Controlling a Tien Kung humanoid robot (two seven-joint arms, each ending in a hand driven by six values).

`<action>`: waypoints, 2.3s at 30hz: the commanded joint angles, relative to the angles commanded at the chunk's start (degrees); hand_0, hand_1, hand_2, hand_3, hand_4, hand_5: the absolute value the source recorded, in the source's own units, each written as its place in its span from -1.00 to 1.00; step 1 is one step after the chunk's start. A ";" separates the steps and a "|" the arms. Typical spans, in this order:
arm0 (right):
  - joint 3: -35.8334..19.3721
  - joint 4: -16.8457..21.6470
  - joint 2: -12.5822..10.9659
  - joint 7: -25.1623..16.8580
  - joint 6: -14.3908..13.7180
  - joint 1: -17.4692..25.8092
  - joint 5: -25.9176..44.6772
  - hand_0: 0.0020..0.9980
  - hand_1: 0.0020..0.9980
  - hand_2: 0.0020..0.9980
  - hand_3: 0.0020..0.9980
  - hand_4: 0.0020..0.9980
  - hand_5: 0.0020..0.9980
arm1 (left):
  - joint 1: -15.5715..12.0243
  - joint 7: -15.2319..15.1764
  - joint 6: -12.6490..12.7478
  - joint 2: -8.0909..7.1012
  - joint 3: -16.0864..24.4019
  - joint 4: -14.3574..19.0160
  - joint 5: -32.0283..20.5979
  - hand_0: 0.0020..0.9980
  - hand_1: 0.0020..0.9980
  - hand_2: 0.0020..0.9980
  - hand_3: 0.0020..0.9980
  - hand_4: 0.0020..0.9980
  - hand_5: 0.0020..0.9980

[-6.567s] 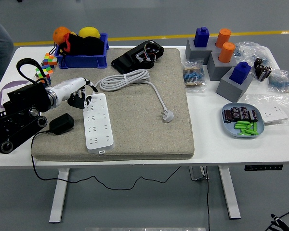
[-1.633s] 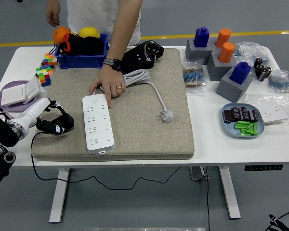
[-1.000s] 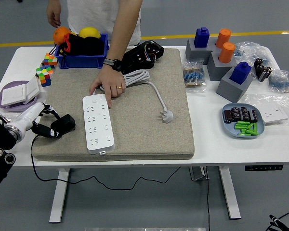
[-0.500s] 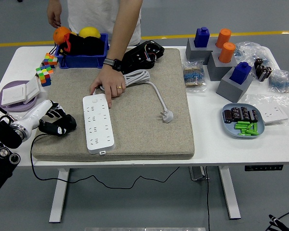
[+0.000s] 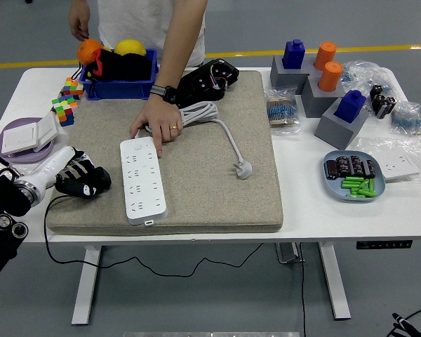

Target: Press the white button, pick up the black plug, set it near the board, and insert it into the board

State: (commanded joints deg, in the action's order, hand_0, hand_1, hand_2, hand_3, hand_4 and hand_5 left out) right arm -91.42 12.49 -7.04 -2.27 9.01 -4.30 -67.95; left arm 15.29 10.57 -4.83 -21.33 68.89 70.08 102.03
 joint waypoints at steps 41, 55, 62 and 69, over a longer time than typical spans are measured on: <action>-2.72 -0.09 0.27 -0.42 -0.28 -0.19 -0.85 0.65 0.52 0.49 0.47 0.58 0.14 | 16.67 1.58 0.28 -6.78 -23.13 3.37 -3.50 0.11 -0.05 -0.12 -0.06 0.52 -1.00; -2.49 -0.02 0.31 -0.48 -0.28 -0.32 -0.72 0.65 0.52 0.49 0.47 0.57 0.13 | 19.02 1.36 0.41 -6.73 -26.04 0.43 -2.44 0.11 -0.06 -0.13 -0.05 0.50 -1.00; -2.77 -0.11 0.38 -0.46 -0.24 -0.37 -0.87 0.65 0.52 0.49 0.47 0.57 0.13 | 19.67 1.44 0.22 -6.93 -27.37 0.36 -2.28 0.10 -0.06 -0.13 -0.06 0.49 -1.00; -2.78 -0.08 0.37 -0.49 -0.27 -0.42 -0.85 0.65 0.52 0.48 0.47 0.57 0.12 | 20.53 1.48 0.28 -6.83 -28.57 0.31 -1.22 0.10 -0.06 -0.13 -0.06 0.49 -1.00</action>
State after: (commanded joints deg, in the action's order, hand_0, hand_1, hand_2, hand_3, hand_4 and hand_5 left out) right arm -94.20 12.40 -6.67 -2.76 8.73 -4.72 -68.80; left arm 35.81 12.05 -4.55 -28.16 40.31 70.39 100.81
